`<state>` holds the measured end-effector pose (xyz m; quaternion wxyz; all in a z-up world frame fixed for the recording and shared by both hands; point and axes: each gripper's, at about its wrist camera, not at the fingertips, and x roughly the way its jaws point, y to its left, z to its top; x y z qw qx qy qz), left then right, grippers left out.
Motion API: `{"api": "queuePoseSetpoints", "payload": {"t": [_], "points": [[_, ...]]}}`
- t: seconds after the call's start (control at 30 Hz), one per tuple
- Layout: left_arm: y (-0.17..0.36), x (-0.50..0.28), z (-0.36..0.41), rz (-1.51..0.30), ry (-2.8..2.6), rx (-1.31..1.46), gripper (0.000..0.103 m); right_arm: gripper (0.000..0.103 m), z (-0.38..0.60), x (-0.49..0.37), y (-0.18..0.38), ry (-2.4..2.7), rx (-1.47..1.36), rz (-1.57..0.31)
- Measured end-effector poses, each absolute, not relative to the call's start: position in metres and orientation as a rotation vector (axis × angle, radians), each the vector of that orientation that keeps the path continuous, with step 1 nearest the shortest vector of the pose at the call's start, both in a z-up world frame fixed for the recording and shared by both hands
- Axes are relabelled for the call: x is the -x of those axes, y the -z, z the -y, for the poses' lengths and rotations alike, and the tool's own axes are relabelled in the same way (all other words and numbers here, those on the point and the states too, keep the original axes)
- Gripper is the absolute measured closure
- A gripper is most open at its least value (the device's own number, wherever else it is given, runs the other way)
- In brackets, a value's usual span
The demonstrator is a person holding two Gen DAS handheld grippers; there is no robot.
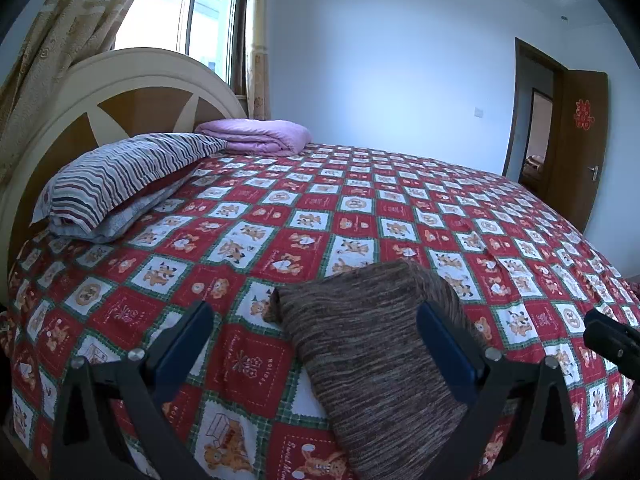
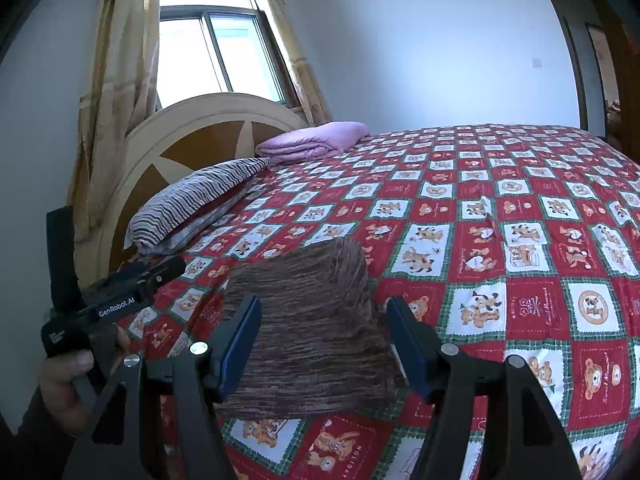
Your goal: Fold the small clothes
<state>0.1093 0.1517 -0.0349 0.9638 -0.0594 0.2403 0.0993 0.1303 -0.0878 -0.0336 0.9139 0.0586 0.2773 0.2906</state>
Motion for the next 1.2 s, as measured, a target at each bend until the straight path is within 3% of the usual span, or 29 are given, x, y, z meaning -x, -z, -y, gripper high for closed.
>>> {"api": "queuePoseSetpoints", "payload": {"t": [1.2], "points": [[0.0361, -0.1135, -0.1480, -0.500, -0.224, 0.045, 0.000, 0.037, 0.0886, -0.1218, 0.0347, -0.594, -0.139, -0.554]]}}
